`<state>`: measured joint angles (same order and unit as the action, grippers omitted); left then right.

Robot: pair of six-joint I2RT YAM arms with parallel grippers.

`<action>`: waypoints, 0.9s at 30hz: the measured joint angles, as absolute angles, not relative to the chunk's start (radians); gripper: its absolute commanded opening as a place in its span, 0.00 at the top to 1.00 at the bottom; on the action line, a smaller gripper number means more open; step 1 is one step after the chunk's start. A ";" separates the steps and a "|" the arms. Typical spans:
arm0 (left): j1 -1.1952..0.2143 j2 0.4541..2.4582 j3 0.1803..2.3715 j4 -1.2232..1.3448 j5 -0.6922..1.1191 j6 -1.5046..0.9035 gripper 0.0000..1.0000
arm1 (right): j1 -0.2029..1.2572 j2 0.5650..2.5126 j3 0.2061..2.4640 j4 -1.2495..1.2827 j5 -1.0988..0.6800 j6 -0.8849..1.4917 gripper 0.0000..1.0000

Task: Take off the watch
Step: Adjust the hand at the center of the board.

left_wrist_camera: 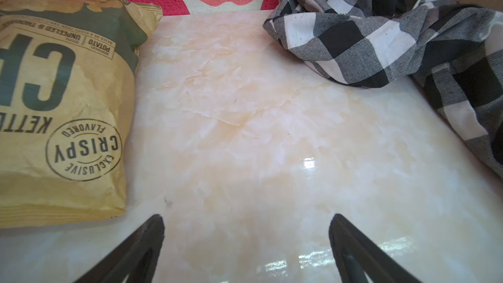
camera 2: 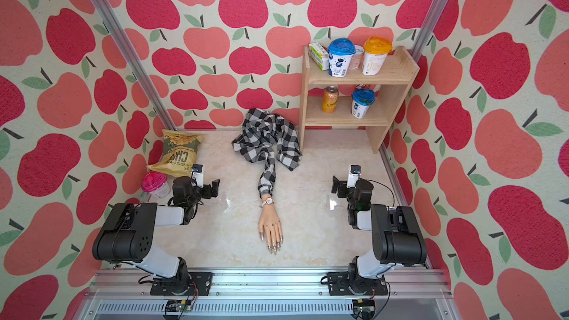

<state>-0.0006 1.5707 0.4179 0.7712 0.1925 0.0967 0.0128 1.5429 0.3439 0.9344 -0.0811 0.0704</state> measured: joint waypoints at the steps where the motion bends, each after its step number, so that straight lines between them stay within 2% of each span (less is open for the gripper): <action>1: -0.001 1.571 0.418 0.771 0.192 0.097 0.03 | 0.013 1.543 0.344 0.934 -0.081 0.070 0.00; 22: 0.009 1.571 0.419 0.768 0.199 0.096 0.03 | 0.013 1.543 0.344 0.934 -0.081 0.070 0.00; 27: -0.014 1.559 0.461 0.689 0.139 0.097 0.03 | 0.013 1.433 0.407 0.745 -0.069 0.071 0.00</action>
